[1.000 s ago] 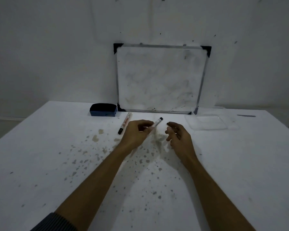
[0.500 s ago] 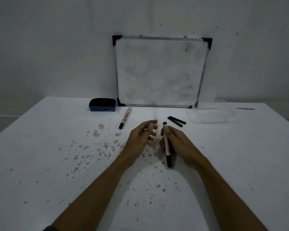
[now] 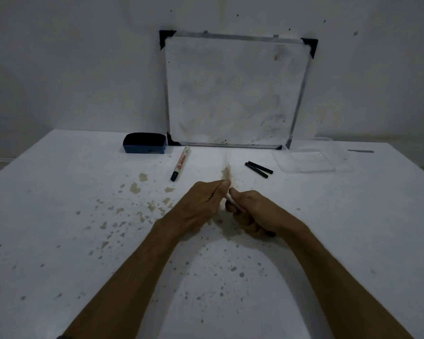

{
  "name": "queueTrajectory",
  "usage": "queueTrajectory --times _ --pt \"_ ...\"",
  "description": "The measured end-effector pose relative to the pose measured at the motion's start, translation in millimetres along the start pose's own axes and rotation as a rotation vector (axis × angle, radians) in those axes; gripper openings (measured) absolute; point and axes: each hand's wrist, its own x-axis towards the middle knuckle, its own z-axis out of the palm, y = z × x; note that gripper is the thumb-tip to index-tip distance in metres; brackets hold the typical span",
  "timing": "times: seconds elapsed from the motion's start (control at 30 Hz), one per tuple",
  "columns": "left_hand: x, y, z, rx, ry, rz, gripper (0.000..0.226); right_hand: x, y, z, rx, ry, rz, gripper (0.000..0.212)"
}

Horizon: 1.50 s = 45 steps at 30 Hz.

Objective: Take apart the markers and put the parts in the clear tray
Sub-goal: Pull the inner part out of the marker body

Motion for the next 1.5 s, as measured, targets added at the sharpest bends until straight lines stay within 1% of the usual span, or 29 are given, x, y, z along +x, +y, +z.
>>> queueTrajectory --times 0.03,0.07,0.1,0.13,0.17,0.27,0.3,0.37,0.4,0.43,0.47,0.5,0.53,0.6,0.63,0.67,0.7,0.77,0.83,0.9,0.97,1.0,1.07,1.1,1.17,1.23,1.3,1.4,1.5 --pt "-0.2 -1.4 1.0 0.000 -0.012 -0.045 0.048 0.9 0.7 4.2 -0.276 0.149 -0.101 0.058" --pt "-0.6 -1.9 1.8 -0.001 -0.023 -0.083 0.051 2.3 1.9 6.8 -0.462 0.266 -0.177 0.058" --pt "-1.3 -2.4 1.9 -0.012 -0.028 -0.110 0.051 3.7 2.9 8.3 -0.504 0.325 -0.208 0.058" --pt "-2.4 -3.1 1.0 -0.029 -0.032 -0.121 0.048 3.8 3.6 8.0 -0.445 0.322 -0.190 0.057" --pt "-3.3 -3.1 -0.2 -0.037 -0.036 -0.115 0.045 3.2 3.3 5.8 -0.314 0.271 -0.128 0.056" --pt "-6.0 -1.8 -1.5 -0.069 -0.057 -0.070 0.043 0.7 3.3 -3.1 0.271 -0.040 0.164 0.047" --pt "-6.1 -1.2 -0.8 -0.078 -0.065 -0.052 0.043 -1.1 3.7 -5.5 0.432 -0.148 0.222 0.042" --pt "-4.2 1.3 0.2 -0.031 -0.060 0.000 0.042 -3.4 4.6 -7.5 0.635 -0.325 0.260 0.035" --pt "-2.9 1.8 0.3 0.024 -0.036 0.025 0.043 -4.1 4.1 -7.8 0.668 -0.370 0.261 0.034" --pt "-1.7 1.9 0.2 0.092 0.002 0.040 0.045 -3.9 2.7 -7.8 0.654 -0.384 0.249 0.035" --pt "-1.3 1.2 -0.4 0.148 0.043 0.043 0.049 -2.7 0.5 -6.7 0.586 -0.362 0.223 0.038" --pt "-0.7 -1.2 -1.0 0.175 0.075 0.030 0.052 -0.9 -1.6 -4.2 0.465 -0.303 0.173 0.042" --pt "-0.2 -3.9 -1.4 0.161 0.097 -0.001 0.054 1.1 -2.7 -0.4 0.272 -0.203 0.088 0.046" --pt "1.2 -5.6 0.0 0.083 0.119 -0.105 0.058 4.9 -0.4 6.3 -0.313 0.095 -0.151 0.051" --pt "1.5 -4.7 0.7 0.058 0.122 -0.157 0.059 7.1 2.0 8.8 -0.546 0.218 -0.251 0.051" --pt "1.5 -3.8 1.5 0.045 0.113 -0.206 0.060 8.4 3.3 10.9 -0.644 0.285 -0.295 0.050" --pt "0.9 -3.6 1.5 0.037 0.087 -0.247 0.059 8.6 5.0 11.3 -0.635 0.303 -0.299 0.048" --pt "-2.5 -2.7 0.1 0.010 0.010 -0.250 0.055 7.3 7.1 6.9 -0.459 0.229 -0.234 0.045" --pt "-5.5 0.5 -2.3 0.010 -0.041 -0.135 0.047 5.8 5.6 -0.9 -0.146 0.085 -0.115 0.045" --pt "-3.8 4.2 -3.2 0.047 -0.062 -0.038 0.038 1.1 3.0 -12.0 0.191 -0.096 0.044 0.042" --pt "-1.0 7.6 -3.4 0.122 -0.074 0.031 0.031 -2.2 2.5 -19.6 0.393 -0.248 0.155 0.037" --pt "-0.8 8.4 -3.1 0.168 -0.079 0.067 0.030 -2.9 2.4 -21.5 0.425 -0.281 0.173 0.036" --pt "-1.2 5.7 -4.1 0.231 -0.075 0.091 0.035 -1.6 1.4 -20.2 0.363 -0.267 0.155 0.038" --pt "-0.7 3.6 -5.1 0.244 -0.063 0.061 0.041 0.2 0.3 -16.4 0.279 -0.220 0.118 0.040" --pt "1.4 0.8 -8.0 0.260 -0.033 -0.069 0.051 3.7 -2.5 -6.1 0.030 -0.066 0.011 0.046" --pt "0.9 -3.2 -10.3 0.249 -0.012 -0.188 0.053 6.6 -2.5 0.8 -0.140 0.082 -0.081 0.050" --pt "-3.5 -6.7 -12.2 0.208 -0.022 -0.203 0.051 6.6 -2.0 2.2 -0.133 0.104 -0.100 0.052" --pt "-7.8 -5.7 -11.3 0.160 -0.103 -0.142 0.040 5.3 -0.5 -3.1 -0.053 0.045 -0.059 0.048" --pt "-3.6 -5.1 -8.3 0.243 -0.080 -0.056 0.038 4.6 1.3 -5.6 0.004 0.062 -0.026 0.044"
